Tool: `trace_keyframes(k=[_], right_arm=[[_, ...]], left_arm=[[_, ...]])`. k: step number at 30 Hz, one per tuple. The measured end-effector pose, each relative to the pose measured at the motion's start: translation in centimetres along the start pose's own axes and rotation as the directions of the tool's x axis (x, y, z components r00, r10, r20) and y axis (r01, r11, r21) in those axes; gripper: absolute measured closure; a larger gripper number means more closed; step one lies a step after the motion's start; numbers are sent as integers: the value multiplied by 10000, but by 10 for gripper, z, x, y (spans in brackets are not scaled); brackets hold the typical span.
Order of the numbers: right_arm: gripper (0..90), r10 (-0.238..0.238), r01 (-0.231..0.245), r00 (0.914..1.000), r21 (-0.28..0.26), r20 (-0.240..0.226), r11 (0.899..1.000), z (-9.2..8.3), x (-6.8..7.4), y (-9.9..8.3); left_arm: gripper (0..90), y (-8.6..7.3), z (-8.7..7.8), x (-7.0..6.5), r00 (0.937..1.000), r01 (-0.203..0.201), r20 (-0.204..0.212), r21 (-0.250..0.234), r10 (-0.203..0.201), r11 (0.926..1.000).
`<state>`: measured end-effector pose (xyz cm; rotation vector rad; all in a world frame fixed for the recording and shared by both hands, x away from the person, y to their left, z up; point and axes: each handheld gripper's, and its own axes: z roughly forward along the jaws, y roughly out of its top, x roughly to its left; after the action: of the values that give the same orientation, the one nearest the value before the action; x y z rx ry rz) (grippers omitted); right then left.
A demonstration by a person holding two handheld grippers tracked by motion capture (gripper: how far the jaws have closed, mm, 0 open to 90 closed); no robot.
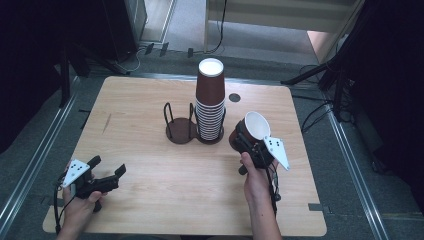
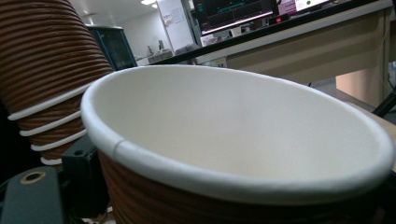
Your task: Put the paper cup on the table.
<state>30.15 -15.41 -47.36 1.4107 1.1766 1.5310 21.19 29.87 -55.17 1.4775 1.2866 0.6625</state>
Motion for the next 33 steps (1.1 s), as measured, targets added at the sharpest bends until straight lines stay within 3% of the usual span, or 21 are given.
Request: trace_keyframes(k=[10,15,21,27,33], right_arm=[[122,-1018,1016,9935,69,508,9948,16,-15,0],[121,-1551,1552,9865,33,526,9879,25,-17,1],[121,-1883,1879,9805,135,569,9821,35,-22,2],[121,-2615,2598,9627,334,690,9651,44,-30,-2],[119,-2760,2711,9538,556,1185,9609,52,-39,-8]], left_arm=[[0,1,1,2,9998,98,-192,239,-93,9997],[0,1,2,2,9998,76,-170,270,-72,9996],[0,1,2,2,9998,73,-181,331,-67,9994],[0,2,3,2,9998,-83,-152,537,91,9985],[0,2,4,2,9998,-111,-172,591,121,9982]])
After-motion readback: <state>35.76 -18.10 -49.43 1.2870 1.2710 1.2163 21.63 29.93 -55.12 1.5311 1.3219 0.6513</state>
